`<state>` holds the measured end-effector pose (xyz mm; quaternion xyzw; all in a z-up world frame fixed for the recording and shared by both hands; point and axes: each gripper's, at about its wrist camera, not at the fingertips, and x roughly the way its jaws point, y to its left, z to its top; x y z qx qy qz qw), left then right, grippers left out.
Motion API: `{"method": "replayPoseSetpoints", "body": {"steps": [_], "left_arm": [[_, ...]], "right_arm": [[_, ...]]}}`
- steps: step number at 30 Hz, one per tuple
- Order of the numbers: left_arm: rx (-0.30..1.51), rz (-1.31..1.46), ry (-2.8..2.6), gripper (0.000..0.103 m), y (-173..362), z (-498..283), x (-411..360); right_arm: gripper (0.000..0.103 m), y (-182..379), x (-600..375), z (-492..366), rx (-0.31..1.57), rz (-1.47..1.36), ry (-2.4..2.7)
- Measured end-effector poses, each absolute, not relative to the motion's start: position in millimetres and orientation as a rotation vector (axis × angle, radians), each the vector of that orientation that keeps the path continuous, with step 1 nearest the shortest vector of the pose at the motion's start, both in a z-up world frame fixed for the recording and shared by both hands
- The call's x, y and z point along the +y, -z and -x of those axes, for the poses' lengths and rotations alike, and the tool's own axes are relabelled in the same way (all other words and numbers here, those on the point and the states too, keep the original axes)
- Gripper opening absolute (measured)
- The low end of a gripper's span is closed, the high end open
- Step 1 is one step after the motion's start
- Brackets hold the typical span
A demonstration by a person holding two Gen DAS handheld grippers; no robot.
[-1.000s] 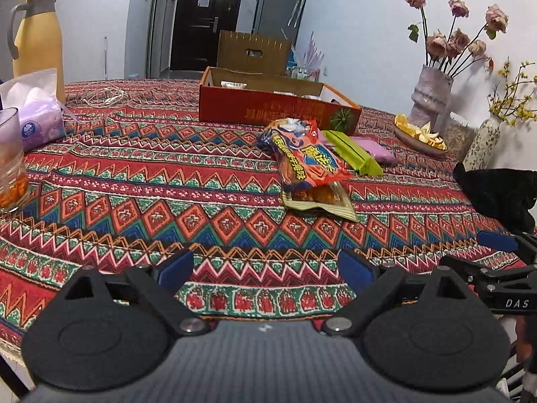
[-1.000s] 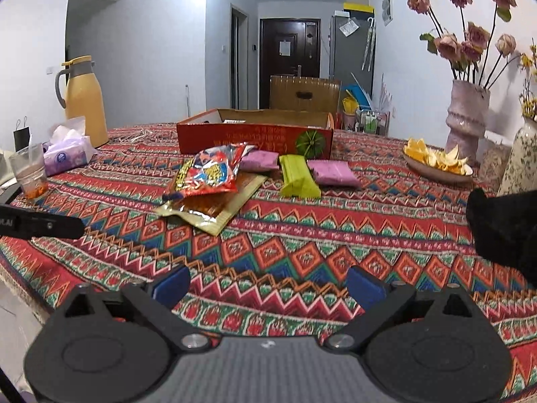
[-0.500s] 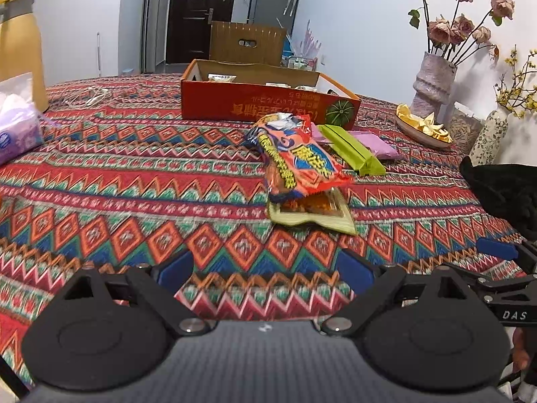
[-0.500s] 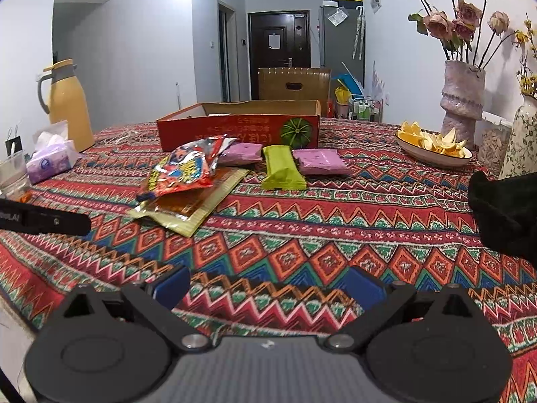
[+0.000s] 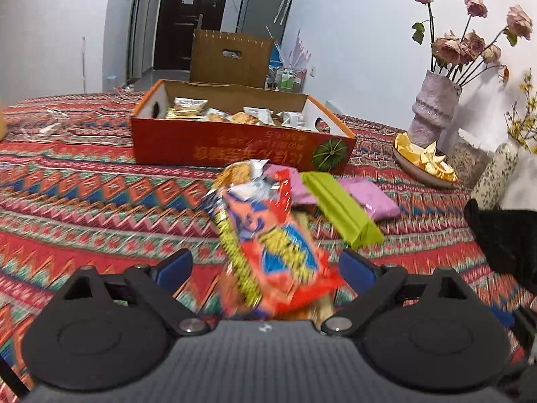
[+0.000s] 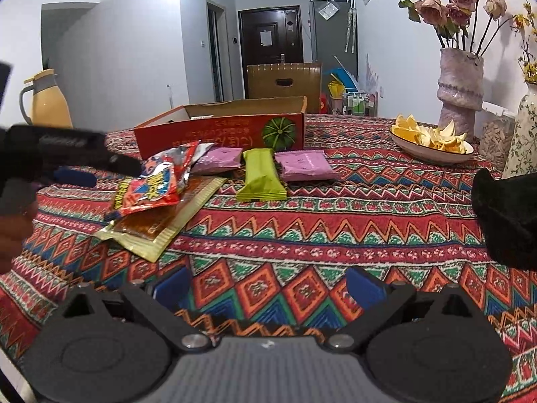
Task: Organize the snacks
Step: 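Grasp the blue-orange chip bag with the left tool while the right tool grasps a silver wrapper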
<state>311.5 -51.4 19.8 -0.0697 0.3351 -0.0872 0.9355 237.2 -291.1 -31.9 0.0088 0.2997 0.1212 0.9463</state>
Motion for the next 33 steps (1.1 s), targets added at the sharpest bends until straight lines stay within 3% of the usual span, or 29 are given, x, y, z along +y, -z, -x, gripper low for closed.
{"method": "replayPoseSetpoints", "body": {"steps": [9, 11, 12, 15, 24, 33], "left_arm": [[0.745, 0.139, 0.173, 0.094, 5.7, -372.2, -65.2], [0.741, 0.144, 0.177, 0.085, 10.4, -374.0, -62.1], [0.741, 0.138, 0.168, 0.074, 12.1, -373.8, -60.3], [0.734, 0.152, 0.175, 0.063, 12.8, -370.8, -48.5], [0.643, 0.221, 0.117, 0.061, -4.4, -347.4, 28.5], [0.629, 0.303, 0.006, 0.061, 10.9, -356.3, 84.7]], "right_arm": [[0.1, 37.2, -297.2, -260.3, 0.646, -0.007, -0.207], [0.1, 38.8, -295.1, -264.0, 0.648, -0.003, -0.199], [0.1, 39.1, -294.0, -266.4, 0.647, -0.003, -0.196], [0.1, 39.3, -286.0, -276.6, 0.651, -0.01, -0.198], [0.1, 21.3, -238.0, -328.0, 0.616, 0.014, -0.298], [0.097, 14.2, -156.2, -413.1, 0.659, 0.102, -0.43]]}}
